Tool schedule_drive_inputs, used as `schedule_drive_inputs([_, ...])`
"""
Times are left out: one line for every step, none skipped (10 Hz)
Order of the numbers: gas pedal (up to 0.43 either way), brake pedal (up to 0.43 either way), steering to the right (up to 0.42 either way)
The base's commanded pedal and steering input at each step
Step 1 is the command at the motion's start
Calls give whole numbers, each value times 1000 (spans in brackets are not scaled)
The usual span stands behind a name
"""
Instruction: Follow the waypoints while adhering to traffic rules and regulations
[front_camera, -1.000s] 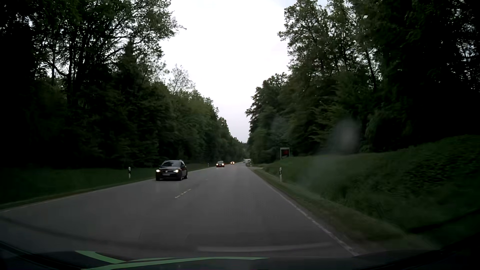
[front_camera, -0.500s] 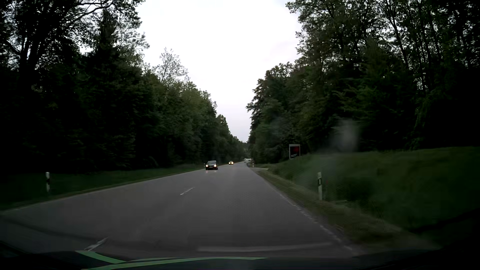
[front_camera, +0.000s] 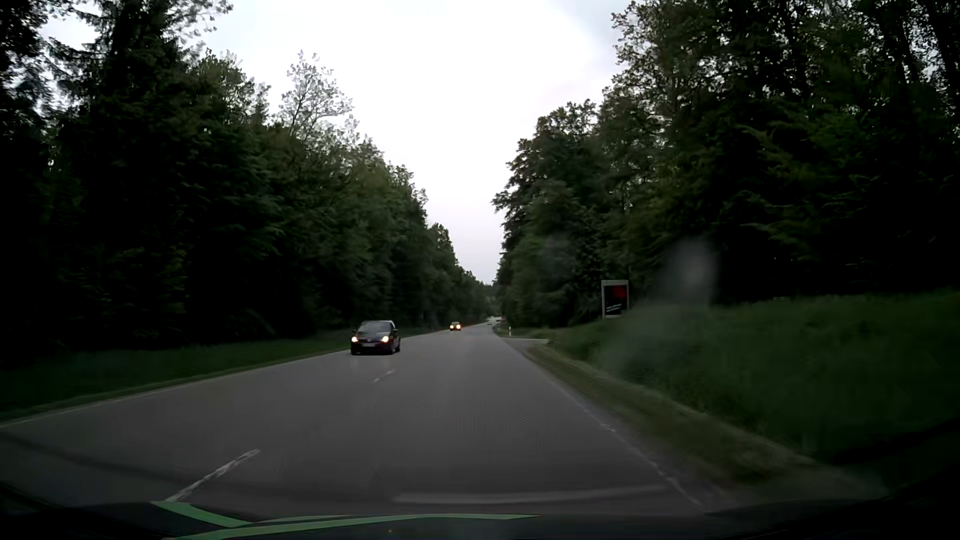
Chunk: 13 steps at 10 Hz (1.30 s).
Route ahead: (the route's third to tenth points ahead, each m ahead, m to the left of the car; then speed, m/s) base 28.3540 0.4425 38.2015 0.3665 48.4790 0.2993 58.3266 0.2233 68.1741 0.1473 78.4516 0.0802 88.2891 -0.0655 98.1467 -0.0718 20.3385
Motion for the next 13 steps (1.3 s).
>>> schedule_drive_inputs([87, 0, 0])
schedule_drive_inputs([87, 0, 0])
schedule_drive_inputs([87, 0, -1])
schedule_drive_inputs([87, 0, -1])
schedule_drive_inputs([87, 0, -1])
schedule_drive_inputs([87, 0, -1])
schedule_drive_inputs([87, 0, -1])
schedule_drive_inputs([87, 0, 0])
schedule_drive_inputs([87, 0, -1])
schedule_drive_inputs([87, 0, -1])
schedule_drive_inputs([87, 0, -2])
schedule_drive_inputs([87, 0, -3])
schedule_drive_inputs([87, 0, -3])
